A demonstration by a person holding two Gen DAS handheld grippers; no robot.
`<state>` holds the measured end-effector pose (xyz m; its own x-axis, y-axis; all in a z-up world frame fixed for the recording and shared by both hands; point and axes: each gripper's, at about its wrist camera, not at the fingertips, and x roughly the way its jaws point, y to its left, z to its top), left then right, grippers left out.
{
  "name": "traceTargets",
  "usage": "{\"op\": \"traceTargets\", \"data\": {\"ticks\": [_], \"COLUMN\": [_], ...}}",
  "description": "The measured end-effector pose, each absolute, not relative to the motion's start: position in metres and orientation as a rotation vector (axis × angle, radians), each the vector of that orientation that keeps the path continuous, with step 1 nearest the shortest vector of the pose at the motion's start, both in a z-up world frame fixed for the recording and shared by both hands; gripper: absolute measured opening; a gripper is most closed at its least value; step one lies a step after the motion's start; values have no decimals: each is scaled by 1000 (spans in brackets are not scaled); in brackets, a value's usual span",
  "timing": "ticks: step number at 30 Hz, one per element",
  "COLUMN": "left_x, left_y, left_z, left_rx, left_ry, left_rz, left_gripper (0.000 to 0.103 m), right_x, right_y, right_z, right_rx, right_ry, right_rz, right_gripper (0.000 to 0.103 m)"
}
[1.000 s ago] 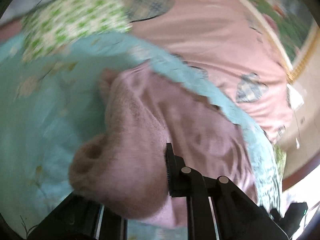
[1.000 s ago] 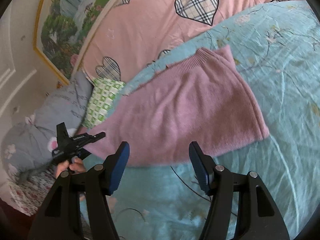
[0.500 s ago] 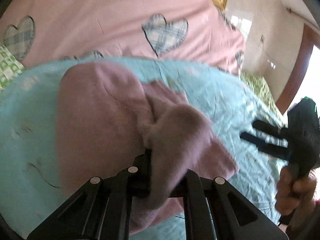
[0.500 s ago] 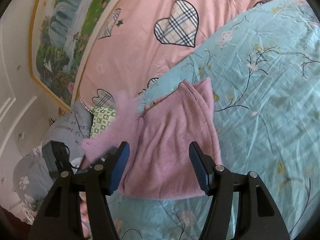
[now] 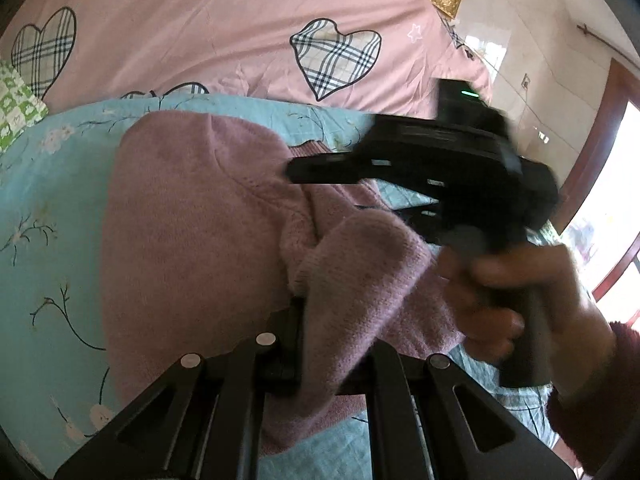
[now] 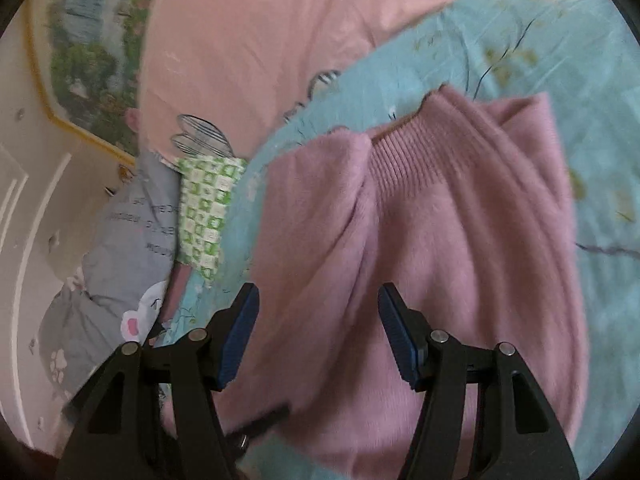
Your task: Fold small clothes
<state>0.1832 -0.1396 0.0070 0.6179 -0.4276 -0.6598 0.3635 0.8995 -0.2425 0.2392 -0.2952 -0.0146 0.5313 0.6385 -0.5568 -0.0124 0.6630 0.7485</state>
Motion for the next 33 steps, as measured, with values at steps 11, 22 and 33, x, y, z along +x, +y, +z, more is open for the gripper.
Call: {"op": "traceTargets", "data": {"ticks": [11, 22, 33], "left_x": [173, 186, 180], "left_y": [-172, -237, -238], "left_z": [45, -5, -17], "left_rx": [-38, 17, -8], "left_ry": [716, 819, 895], "left_rz": [-550, -588, -677], "left_gripper": [7, 7, 51], "right_x": [248, 239, 229], "right_y": [-297, -351, -366], "right_z": [35, -7, -15], "right_rx": [620, 546, 531], "right_ry": [856, 947, 934], "right_rz": [468, 284, 244], "right_gripper": [13, 13, 19]}}
